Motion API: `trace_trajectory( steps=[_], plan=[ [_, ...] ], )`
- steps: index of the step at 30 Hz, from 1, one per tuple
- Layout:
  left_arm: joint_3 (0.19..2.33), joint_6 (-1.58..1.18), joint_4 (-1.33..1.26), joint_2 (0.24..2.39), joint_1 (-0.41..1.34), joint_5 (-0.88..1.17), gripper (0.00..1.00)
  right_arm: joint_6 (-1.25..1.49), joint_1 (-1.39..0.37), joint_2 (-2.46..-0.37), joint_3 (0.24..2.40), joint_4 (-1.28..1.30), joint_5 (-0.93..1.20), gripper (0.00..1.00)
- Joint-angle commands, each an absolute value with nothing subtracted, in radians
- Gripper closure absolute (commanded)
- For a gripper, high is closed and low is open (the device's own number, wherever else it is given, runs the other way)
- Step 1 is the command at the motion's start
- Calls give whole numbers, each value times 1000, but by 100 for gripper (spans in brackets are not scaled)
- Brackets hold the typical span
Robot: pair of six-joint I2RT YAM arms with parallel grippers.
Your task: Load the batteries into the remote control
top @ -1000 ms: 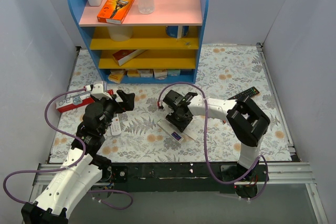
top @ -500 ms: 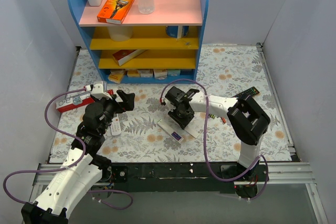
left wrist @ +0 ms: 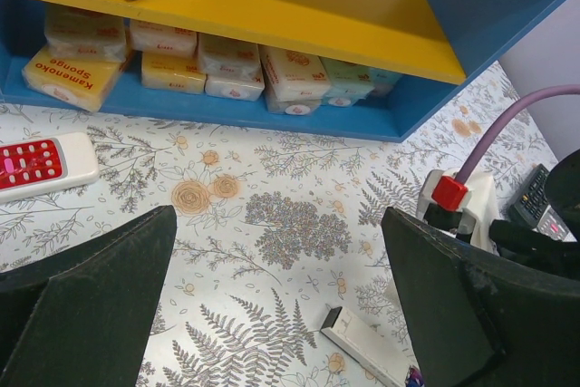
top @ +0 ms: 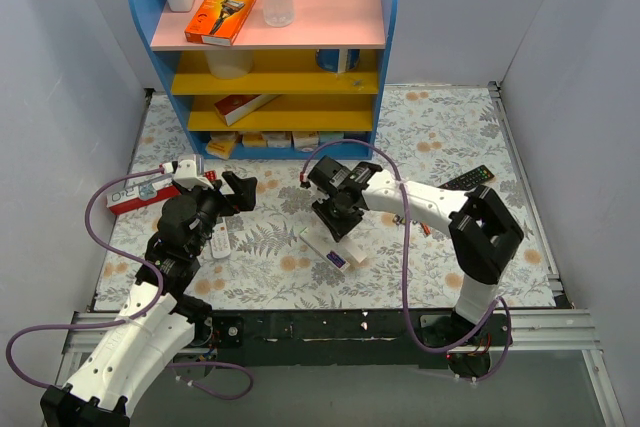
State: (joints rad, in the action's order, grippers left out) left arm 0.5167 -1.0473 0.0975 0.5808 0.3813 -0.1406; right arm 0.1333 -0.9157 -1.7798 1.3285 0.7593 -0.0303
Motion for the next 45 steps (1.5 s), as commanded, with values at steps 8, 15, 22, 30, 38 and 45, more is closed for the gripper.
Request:
trace_trajectory(
  steps=[8,15,22,30,38,45],
  plan=[
    [515,-1039,94,565,377,-126,2,222,-1014,-1855,1453,776,-32,81],
    [515,-1039,95,557,377,-127,2,224,-1034,-1905,1483,781,-31,80],
    [515,-1039,97,558,376,-126,2,221,-1037,-1934,1483,784,-32,80],
    [515,-1039,98,558,376,-127,2,216,-1040,-1948,1488,792,-35,78],
    [515,-1039,98,555,376,-127,2,215,-1045,-1951,1491,808,-32,73],
    [514,-1039,98,555,377,-127,2,215,-1046,-1957,1508,816,-26,66]
  ],
)
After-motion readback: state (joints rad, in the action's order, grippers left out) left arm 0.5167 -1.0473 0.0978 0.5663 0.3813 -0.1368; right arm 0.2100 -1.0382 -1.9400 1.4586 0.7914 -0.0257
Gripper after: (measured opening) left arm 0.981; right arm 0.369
